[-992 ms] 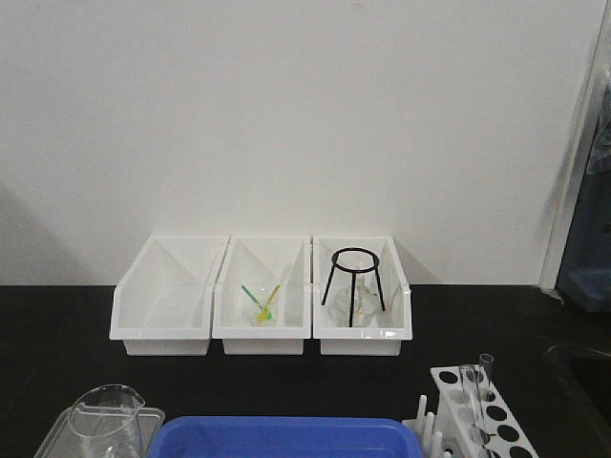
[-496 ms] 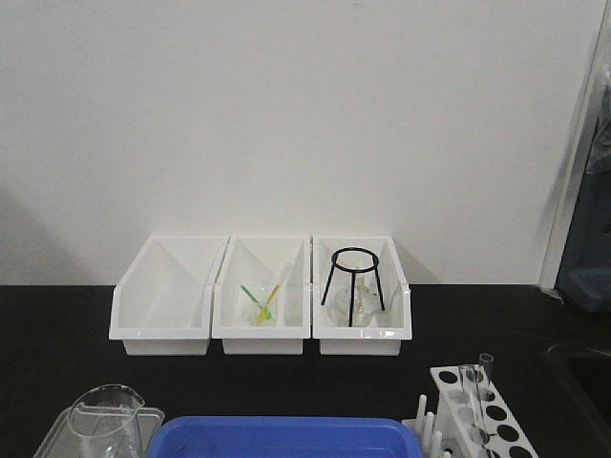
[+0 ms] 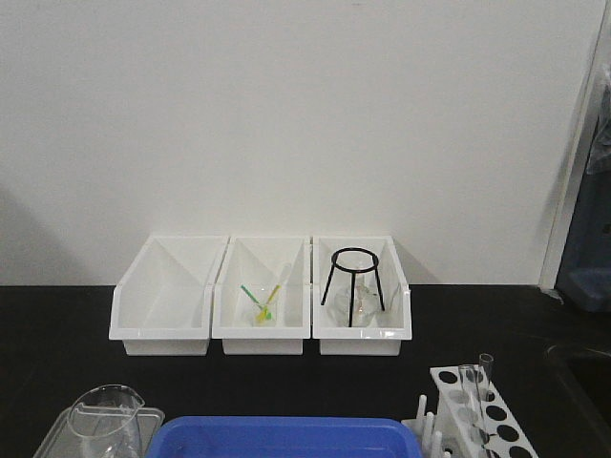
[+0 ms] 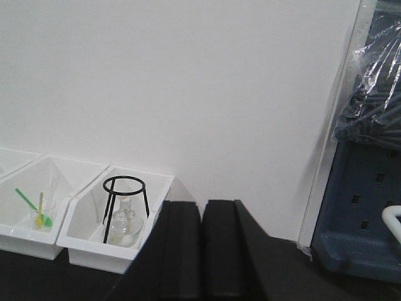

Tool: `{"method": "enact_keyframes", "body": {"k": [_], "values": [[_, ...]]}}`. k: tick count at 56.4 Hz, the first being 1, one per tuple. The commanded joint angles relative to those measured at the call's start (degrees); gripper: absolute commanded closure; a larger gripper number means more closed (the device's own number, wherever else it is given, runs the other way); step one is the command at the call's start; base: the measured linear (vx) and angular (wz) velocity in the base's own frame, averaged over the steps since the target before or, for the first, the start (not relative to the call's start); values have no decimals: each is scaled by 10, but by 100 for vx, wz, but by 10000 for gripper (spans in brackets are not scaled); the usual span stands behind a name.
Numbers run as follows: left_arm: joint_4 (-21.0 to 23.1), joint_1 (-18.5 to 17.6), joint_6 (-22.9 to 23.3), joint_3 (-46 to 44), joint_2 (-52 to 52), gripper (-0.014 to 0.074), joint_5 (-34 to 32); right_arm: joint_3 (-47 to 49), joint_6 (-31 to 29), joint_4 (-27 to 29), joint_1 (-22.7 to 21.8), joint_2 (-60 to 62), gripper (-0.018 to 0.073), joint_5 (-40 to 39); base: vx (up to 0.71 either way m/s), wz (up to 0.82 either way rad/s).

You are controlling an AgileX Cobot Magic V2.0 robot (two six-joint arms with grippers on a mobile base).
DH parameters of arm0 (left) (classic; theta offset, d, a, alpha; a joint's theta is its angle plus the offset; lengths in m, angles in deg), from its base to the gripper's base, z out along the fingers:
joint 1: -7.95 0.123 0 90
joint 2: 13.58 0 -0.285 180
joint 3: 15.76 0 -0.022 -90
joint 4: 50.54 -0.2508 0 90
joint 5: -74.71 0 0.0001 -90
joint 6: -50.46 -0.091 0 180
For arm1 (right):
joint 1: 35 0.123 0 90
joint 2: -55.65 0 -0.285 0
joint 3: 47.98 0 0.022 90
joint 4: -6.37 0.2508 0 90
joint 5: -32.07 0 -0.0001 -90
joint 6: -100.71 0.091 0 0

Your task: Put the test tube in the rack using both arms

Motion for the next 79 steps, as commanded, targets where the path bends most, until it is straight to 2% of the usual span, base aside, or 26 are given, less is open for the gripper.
{"method": "enact_keyframes", "body": {"k": [1, 55, 65, 69, 71, 74, 79], "values": [[-31, 1, 54, -12, 8, 603, -43, 18, -1, 1, -3, 1, 570, -23, 0, 0], [-32, 1, 61, -13, 8, 603, -33, 18, -1, 1, -3, -1, 570, -26, 0, 0], [-32, 1, 61, -13, 8, 603, -33, 18, 12, 10, -2, 0, 570, -49, 0, 0], [-32, 1, 61, -13, 8, 603, -33, 18, -7, 63, 3, 1, 570, -46, 0, 0], [-32, 1, 61, -13, 8, 603, -33, 18, -40, 101, 12, 1, 570, -38, 0, 0], [-32, 1, 61, -13, 8, 603, -33, 17, -130, 167, 28, 6, 570, -19, 0, 0], [-32, 1, 61, -13, 8, 603, -33, 1, -300, 314, 58, 22, 570, -9, 0, 0]]}}
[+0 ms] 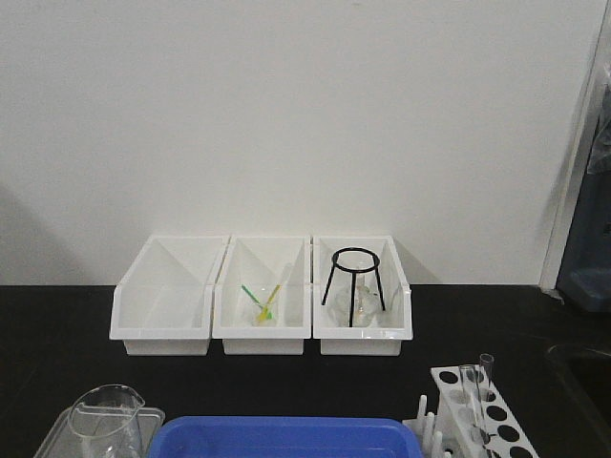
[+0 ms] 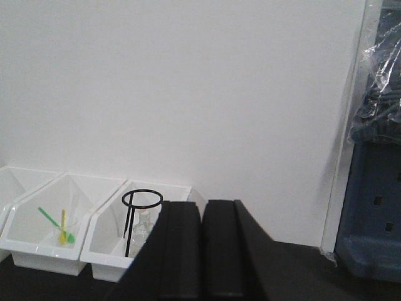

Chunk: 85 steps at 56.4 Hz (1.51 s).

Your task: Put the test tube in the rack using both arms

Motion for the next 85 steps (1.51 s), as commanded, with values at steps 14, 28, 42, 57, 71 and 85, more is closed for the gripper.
{"method": "enact_keyframes", "body": {"k": [14, 28, 42, 57, 71, 85], "values": [[1, 1, 7, -13, 8, 603, -45, -119, -449, 475, 6, 143, 570, -18, 0, 0], [1, 1, 7, -13, 8, 603, -45, -302, -449, 460, -42, 316, 570, -17, 0, 0], [1, 1, 7, -13, 8, 603, -45, -310, -441, 406, -40, 364, 570, 73, 0, 0], [1, 1, 7, -13, 8, 603, -45, -310, -441, 406, -40, 368, 570, 73, 0, 0], [1, 1, 7, -13, 8, 603, -45, -310, -441, 406, -40, 368, 570, 74, 0, 0], [1, 1, 7, -13, 8, 603, -45, -310, -441, 406, -40, 368, 570, 74, 0, 0]]}}
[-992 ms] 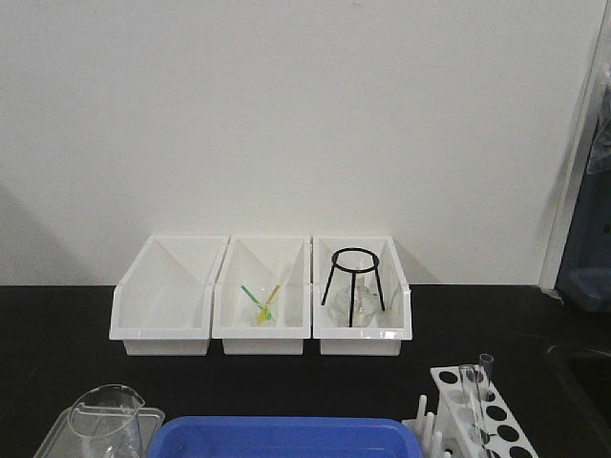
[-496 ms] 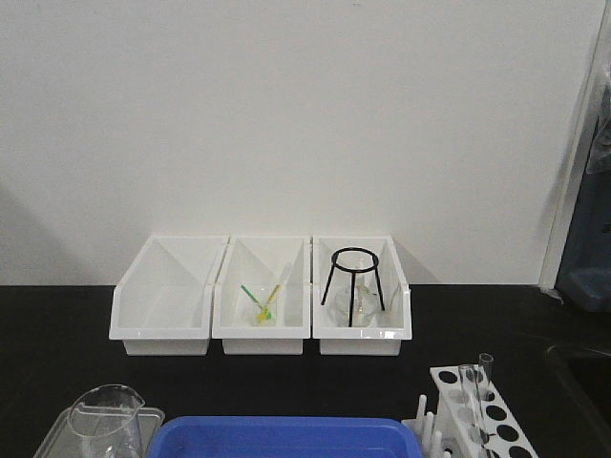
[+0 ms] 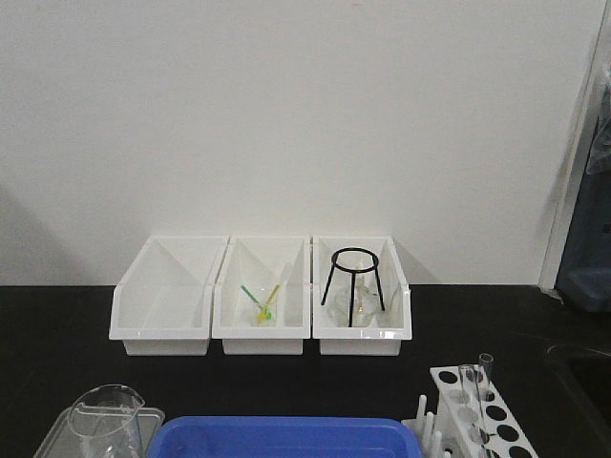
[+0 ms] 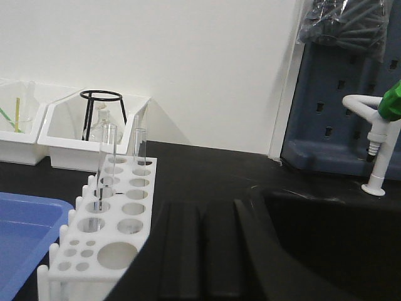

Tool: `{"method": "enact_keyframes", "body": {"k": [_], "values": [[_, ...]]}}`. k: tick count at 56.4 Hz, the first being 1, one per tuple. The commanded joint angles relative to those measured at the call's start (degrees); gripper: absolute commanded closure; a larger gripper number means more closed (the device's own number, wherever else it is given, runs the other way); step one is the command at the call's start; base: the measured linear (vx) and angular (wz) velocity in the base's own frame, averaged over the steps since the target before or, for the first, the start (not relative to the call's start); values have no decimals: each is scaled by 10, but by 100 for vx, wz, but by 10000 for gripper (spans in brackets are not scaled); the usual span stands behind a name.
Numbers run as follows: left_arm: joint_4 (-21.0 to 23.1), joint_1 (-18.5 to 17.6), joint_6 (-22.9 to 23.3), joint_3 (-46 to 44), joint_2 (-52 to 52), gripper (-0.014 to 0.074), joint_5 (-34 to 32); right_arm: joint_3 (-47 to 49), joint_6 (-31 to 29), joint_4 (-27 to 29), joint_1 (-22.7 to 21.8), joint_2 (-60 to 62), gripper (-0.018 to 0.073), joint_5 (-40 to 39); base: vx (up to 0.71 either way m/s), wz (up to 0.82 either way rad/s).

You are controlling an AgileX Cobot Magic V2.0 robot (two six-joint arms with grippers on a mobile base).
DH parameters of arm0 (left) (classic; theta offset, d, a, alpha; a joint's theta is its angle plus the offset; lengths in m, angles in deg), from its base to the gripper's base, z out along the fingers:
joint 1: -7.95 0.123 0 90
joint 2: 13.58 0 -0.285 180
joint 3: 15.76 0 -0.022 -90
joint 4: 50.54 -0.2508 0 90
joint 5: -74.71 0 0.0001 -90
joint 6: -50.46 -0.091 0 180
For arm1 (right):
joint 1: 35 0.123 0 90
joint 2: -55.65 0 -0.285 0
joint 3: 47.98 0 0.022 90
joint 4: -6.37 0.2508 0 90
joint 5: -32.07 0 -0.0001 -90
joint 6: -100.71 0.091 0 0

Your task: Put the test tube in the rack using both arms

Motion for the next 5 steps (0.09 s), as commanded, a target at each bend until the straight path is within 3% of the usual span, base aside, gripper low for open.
{"method": "enact_keyframes", "body": {"k": [1, 5], "values": [[1, 0, 7, -13, 8, 603, -45, -10, 1, -5, -3, 5, 570, -45, 0, 0], [1, 0, 7, -13, 8, 603, -45, -10, 1, -5, -3, 5, 570, -45, 0, 0]]}}
